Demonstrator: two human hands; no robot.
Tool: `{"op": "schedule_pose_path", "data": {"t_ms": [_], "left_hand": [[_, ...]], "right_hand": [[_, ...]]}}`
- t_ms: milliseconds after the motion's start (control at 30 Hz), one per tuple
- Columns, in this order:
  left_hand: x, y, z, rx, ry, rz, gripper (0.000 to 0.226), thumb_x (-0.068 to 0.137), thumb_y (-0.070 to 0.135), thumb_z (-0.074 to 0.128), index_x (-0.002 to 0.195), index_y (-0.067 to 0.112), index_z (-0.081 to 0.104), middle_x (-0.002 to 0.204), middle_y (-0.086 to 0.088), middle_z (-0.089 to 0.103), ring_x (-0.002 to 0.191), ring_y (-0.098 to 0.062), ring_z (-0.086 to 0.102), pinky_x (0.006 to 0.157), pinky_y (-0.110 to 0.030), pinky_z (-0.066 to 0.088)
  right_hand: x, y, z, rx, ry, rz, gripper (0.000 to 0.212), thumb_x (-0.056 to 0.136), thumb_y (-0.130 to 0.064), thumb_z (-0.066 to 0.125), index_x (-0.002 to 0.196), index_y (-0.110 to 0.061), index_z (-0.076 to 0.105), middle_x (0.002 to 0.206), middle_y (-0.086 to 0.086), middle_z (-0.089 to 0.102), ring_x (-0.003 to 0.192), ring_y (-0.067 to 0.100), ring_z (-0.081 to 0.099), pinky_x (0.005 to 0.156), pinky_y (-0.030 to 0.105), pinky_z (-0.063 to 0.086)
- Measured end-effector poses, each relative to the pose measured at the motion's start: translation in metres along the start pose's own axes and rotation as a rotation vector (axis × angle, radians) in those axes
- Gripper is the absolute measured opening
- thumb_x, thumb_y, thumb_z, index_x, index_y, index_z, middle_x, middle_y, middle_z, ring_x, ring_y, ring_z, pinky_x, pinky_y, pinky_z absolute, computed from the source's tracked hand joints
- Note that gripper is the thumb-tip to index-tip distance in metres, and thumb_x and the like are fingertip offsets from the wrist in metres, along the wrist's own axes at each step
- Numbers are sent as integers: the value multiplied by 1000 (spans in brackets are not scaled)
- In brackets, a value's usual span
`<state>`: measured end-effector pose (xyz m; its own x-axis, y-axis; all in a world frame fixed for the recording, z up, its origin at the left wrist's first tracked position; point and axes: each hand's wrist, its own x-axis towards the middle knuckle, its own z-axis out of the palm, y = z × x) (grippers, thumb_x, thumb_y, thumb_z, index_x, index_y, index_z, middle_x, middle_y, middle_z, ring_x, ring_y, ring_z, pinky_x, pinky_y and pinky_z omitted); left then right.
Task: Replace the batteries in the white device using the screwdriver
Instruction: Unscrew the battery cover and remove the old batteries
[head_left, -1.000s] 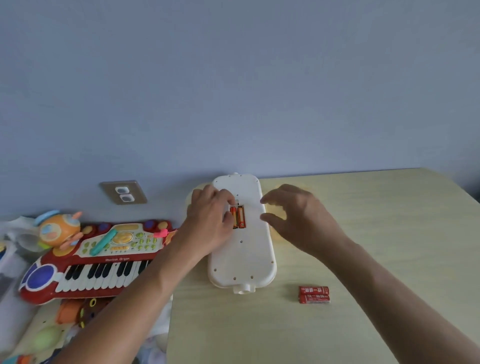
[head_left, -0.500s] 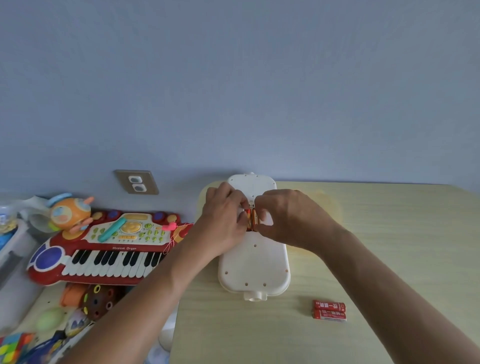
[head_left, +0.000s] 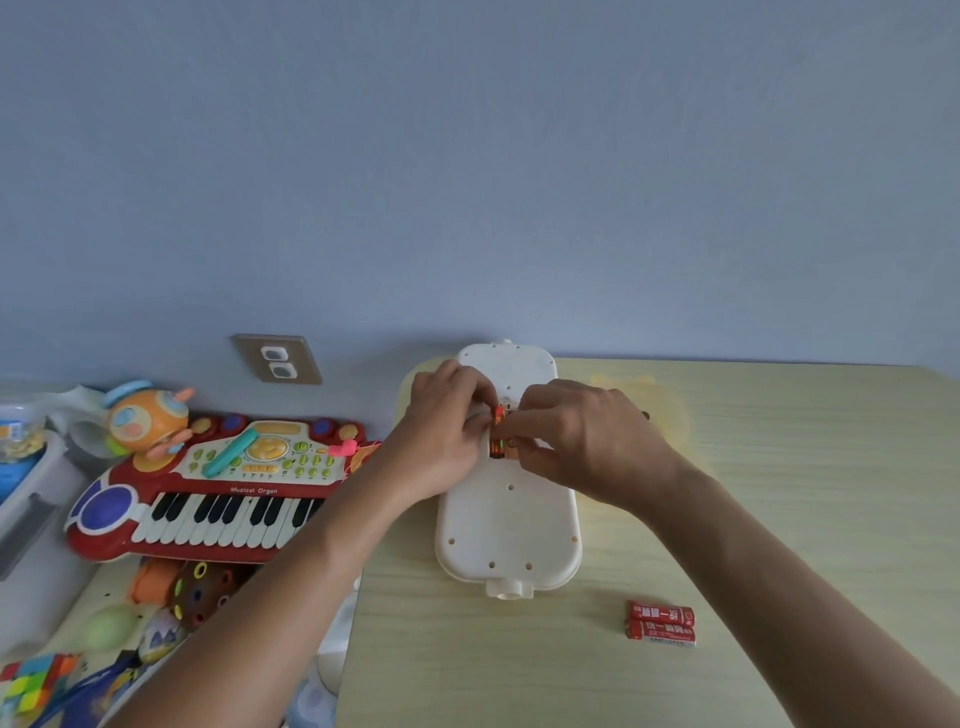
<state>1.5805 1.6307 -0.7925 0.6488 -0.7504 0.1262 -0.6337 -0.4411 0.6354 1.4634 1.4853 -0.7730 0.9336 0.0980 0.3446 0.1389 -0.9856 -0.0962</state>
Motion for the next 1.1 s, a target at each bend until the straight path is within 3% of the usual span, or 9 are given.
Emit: {"op": "schedule_pose_path", "data": {"t_ms": [167,300,400,500,700,900,1100], "left_hand": [[-3,-3,-5,-200,-9,31,14,96,8,53,98,22,57,103,-1,61,100,-14,56,80,-24,46],[-5,4,-7,-269,-1,58,10,92,8,63,94,17,59,93,1,66,92,-5,62,73,-4,40],[-7,4,-6,-264,30,23,12,89,12,69,93,18,60,94,3,68,94,0,60,71,2,36],[-6,6,-6,-321,55,-26,15,86,17,73,88,23,59,89,6,68,89,-4,61,68,-6,39],[-6,8,-8,-376,39,-64,16,86,14,70,87,23,58,85,5,67,86,-16,62,75,-28,46],[-6,6,-7,-374,33,-67,17,88,10,69,87,21,57,88,-1,69,84,-14,61,67,-11,40],[-5,5,-6,-361,32,-69,17,87,13,70,87,25,57,87,1,68,79,-9,59,67,-12,40]], "right_hand": [[-4,3,-5,77,-42,45,20,91,-28,54,100,-36,70,78,-8,60,74,19,58,45,35,48],[-4,3,-11,200,-123,119,30,82,-25,55,102,-39,72,87,-12,65,85,14,59,64,35,54],[-2,3,-12,275,-185,132,27,80,-25,69,106,-32,74,93,-11,67,92,14,60,79,30,52],[-1,8,-9,333,-161,156,18,84,-27,77,101,-27,76,92,-9,70,89,13,61,82,33,52],[-1,7,5,334,-61,100,14,92,-20,66,101,-26,76,92,-3,66,84,22,57,78,37,51],[-2,11,3,318,-114,45,29,92,-8,67,101,-32,79,102,-5,64,93,20,56,82,27,48],[3,15,3,396,-99,58,22,83,-4,74,98,-20,76,107,-1,66,98,21,59,90,32,47]]}}
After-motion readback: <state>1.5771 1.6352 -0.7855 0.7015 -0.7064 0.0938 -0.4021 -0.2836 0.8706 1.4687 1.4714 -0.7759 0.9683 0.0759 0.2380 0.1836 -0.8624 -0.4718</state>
